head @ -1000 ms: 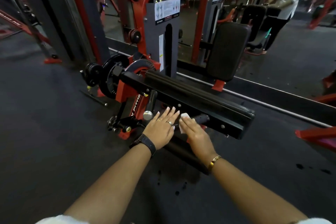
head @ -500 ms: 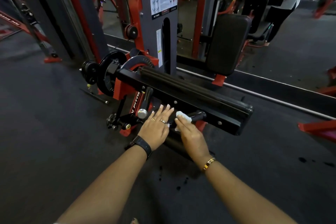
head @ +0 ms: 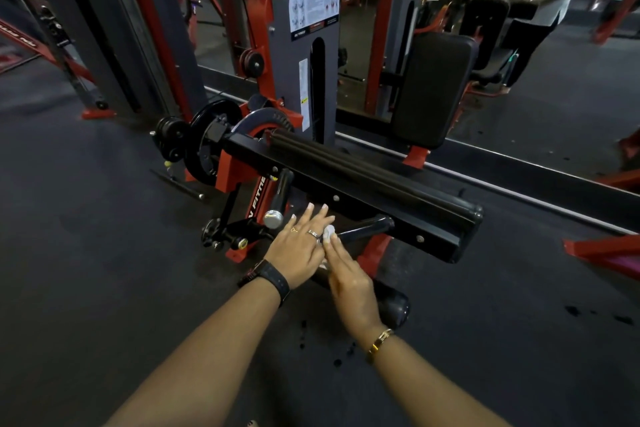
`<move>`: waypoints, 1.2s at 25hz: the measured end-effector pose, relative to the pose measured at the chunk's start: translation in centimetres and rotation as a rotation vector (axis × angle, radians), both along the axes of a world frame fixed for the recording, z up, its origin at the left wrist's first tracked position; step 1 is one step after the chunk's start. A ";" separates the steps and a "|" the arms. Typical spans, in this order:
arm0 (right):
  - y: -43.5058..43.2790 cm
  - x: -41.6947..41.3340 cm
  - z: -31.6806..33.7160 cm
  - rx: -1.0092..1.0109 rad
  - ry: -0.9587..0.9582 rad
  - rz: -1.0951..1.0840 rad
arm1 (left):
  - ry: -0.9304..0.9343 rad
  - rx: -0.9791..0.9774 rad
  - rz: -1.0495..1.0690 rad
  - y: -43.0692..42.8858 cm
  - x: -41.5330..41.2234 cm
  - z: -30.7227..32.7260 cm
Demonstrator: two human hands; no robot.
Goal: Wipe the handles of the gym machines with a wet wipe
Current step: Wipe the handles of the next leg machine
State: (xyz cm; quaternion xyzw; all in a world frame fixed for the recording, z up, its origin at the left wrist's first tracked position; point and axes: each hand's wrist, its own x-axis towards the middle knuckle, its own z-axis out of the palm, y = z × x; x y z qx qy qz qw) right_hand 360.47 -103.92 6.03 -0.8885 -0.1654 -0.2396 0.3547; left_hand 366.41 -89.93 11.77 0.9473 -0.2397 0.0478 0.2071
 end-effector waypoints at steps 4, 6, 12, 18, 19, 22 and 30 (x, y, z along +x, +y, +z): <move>-5.8 2.7 -0.5 0.045 0.068 -0.293 | -0.001 0.010 -0.024 0.1 0.0 0.2; -7.3 3.7 0.0 0.166 0.224 -0.430 | 0.022 -0.020 -0.026 0.1 -0.2 0.2; 0.9 0.2 0.8 0.310 0.158 -0.193 | 0.028 -0.045 -0.043 0.3 -0.2 0.1; 0.1 2.0 0.7 1.510 0.597 -0.450 | 0.049 -0.055 -0.038 0.3 -0.4 0.4; -1.1 3.4 1.1 1.759 0.647 -0.439 | 0.051 -0.054 -0.038 0.3 -0.4 0.4; -3.8 6.4 2.3 2.089 0.679 -0.389 | 0.051 -0.043 -0.032 0.3 -0.5 0.5; 0.2 7.1 3.2 2.283 0.661 -0.010 | 0.041 -0.013 -0.032 0.3 -0.1 0.3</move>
